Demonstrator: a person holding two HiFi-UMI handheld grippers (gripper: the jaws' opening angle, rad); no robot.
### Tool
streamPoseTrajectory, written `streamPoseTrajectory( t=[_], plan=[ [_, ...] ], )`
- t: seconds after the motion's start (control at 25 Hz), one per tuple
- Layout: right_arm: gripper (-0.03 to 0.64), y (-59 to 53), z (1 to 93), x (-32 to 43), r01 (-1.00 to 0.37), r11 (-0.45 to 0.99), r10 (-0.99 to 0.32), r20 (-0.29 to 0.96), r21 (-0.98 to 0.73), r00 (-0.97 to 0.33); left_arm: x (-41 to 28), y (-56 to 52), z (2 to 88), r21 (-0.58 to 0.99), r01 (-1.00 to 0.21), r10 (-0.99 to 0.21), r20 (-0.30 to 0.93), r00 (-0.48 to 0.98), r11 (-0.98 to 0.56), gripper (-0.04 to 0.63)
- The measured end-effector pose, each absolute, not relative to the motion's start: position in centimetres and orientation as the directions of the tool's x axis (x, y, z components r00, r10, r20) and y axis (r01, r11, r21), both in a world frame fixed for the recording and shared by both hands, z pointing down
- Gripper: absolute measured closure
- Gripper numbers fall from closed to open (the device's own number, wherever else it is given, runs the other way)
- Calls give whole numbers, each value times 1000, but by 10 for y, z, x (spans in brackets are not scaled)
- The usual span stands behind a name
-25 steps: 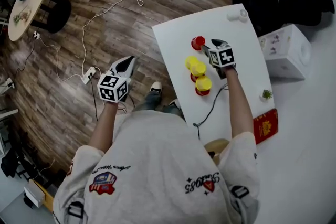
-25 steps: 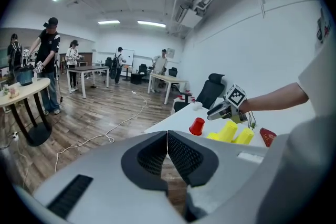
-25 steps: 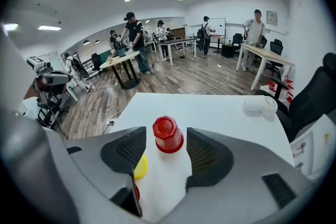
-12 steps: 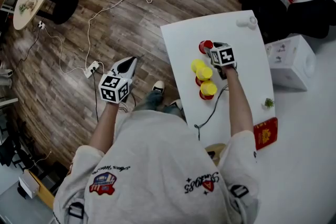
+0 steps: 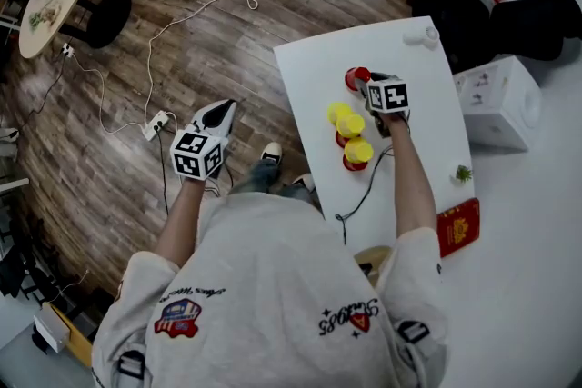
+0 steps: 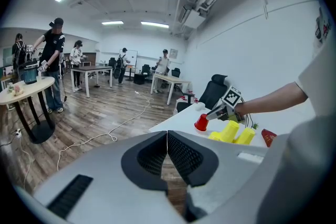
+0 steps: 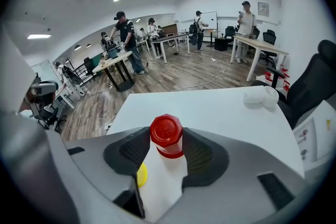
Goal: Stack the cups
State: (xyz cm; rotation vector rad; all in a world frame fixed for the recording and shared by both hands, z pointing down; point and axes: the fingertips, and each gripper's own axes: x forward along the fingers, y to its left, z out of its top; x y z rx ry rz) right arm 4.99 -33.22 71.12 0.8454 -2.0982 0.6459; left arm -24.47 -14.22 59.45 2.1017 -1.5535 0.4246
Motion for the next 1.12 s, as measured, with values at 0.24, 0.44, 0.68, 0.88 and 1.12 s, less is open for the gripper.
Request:
streamPoseTrajectory(
  t=[0.24,0.44,0.68,0.88,1.12],
  plan=[
    [420,-332,661,79,-777,619,-445,764,-114,-467,-227,-153,593,220,-930,-786,498,366,-293,589],
    [420,-319,620,106,-814,575,-495,754,-89,-432,-199,-168,585,236,-899,-765,472,438,-369,589],
    [420,-289,574,133,-845,526,-528,742,-94,-412,-166,-179,571,244,-857,-736,439,515,-454,589],
    [420,-257,540,136,-840,533,-531,735,-97,-422,-145,-182,568,259,-828,-713,422,561,-498,589],
    [420,-207,527,125,-804,574,-450,760,-157,-469,-121,-185,566,272,-794,-682,409,606,-543,589]
  ],
)
